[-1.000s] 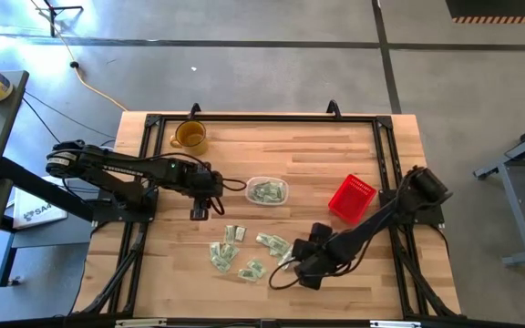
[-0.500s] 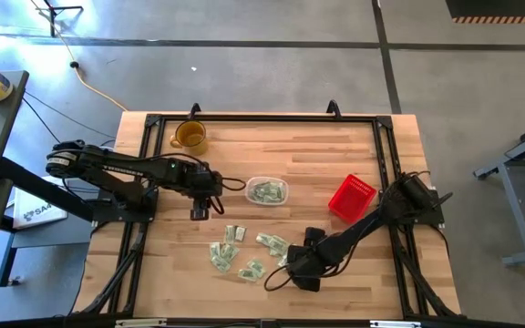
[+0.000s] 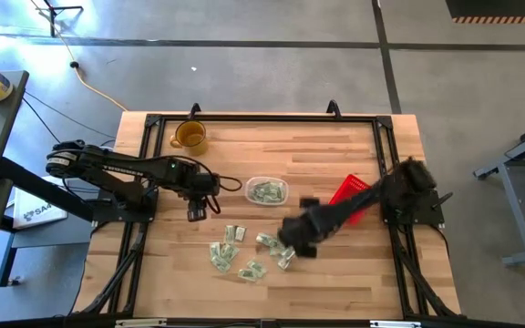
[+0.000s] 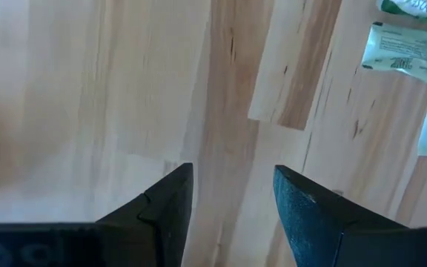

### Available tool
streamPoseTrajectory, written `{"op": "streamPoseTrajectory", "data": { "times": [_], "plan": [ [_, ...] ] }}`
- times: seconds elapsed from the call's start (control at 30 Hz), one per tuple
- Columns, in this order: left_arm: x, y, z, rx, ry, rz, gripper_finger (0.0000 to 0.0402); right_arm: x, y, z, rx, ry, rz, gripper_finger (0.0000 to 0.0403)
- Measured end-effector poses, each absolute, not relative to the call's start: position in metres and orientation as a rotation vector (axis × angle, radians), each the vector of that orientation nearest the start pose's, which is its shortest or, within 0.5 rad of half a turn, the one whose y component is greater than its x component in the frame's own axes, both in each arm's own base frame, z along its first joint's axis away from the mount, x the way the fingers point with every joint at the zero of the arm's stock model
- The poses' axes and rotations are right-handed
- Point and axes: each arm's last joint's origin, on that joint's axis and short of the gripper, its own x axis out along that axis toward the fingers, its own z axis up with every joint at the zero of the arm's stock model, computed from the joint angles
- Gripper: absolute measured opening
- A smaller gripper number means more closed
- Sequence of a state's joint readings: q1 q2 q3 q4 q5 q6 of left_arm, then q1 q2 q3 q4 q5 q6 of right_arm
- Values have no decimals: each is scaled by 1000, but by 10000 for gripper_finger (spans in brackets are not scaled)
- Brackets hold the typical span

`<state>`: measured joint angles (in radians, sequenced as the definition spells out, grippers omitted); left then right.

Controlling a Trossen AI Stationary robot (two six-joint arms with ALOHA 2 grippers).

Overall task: Pick and place items into bin
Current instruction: Put the white stevia packet into the transparent bin

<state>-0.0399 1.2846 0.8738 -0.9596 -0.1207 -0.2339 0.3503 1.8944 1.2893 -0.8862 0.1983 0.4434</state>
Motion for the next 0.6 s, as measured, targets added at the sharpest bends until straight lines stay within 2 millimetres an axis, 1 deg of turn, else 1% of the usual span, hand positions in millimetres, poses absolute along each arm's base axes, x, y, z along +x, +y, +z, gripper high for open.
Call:
{"op": "streamPoseTrajectory", "data": {
  "times": [0.07, 0.17, 0.27, 0.33, 0.47, 0.53, 0.6],
  "plan": [
    [213, -5, 219, -106, 1349, 242, 221, 330, 91, 188, -52, 1355, -230, 10],
    [214, -5, 219, -119, 1340, 250, 221, 339, 53, 207, -7, 1276, -233, 9],
    [216, -6, 220, -143, 1318, 226, 221, 355, 13, 211, 94, 1168, -150, 32],
    [216, -7, 220, -176, 1317, 223, 221, 367, -8, 210, 160, 1096, -113, 50],
    [216, -12, 220, -246, 1321, 229, 221, 381, -33, 213, 191, 1015, -136, 94],
    [216, -16, 220, -252, 1315, 226, 221, 381, -39, 215, 210, 1012, -136, 121],
    [217, -21, 220, -254, 1301, 217, 221, 378, -42, 214, 234, 1047, -139, 149]
  ]
}}
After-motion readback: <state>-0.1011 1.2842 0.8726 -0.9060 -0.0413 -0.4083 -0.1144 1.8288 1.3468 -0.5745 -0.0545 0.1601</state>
